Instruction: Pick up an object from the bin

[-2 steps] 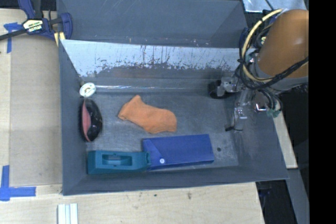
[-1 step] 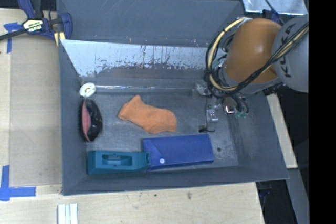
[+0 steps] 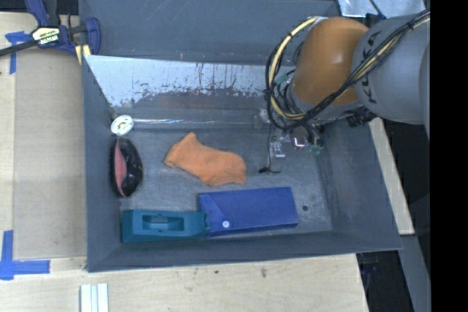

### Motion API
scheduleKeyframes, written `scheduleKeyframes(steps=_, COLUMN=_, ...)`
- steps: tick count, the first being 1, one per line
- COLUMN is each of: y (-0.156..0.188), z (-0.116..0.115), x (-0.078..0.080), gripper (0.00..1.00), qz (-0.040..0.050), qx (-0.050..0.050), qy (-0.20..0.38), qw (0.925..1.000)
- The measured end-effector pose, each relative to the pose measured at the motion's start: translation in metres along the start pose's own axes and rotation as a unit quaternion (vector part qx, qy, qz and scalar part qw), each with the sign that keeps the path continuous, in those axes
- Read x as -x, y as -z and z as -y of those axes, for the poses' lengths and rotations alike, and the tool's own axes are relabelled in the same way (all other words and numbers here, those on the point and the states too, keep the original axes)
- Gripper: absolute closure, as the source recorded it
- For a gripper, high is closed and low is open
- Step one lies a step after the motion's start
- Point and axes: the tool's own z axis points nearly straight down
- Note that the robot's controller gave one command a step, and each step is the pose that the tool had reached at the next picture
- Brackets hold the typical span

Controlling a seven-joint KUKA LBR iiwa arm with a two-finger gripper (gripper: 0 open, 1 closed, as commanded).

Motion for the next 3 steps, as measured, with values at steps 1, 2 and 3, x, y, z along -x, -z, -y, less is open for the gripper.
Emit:
scheduleKeyframes(steps=1, y=-0.021, z=-0.050, x=-0.016, gripper=0.00, qz=0.0001, qx=-0.001, qy=0.006, qw=1.0000)
scheduleKeyframes(steps=2, y=-0.035, z=-0.057, x=0.001, gripper=1.00, qz=0.0028, qx=0.000, qy=0.112, qw=0.9938)
scheduleKeyframes(steps=3, y=-0.035, z=-0.057, x=0.001, gripper=1.00, qz=0.0028, qx=0.000, qy=0.112, qw=0.9937)
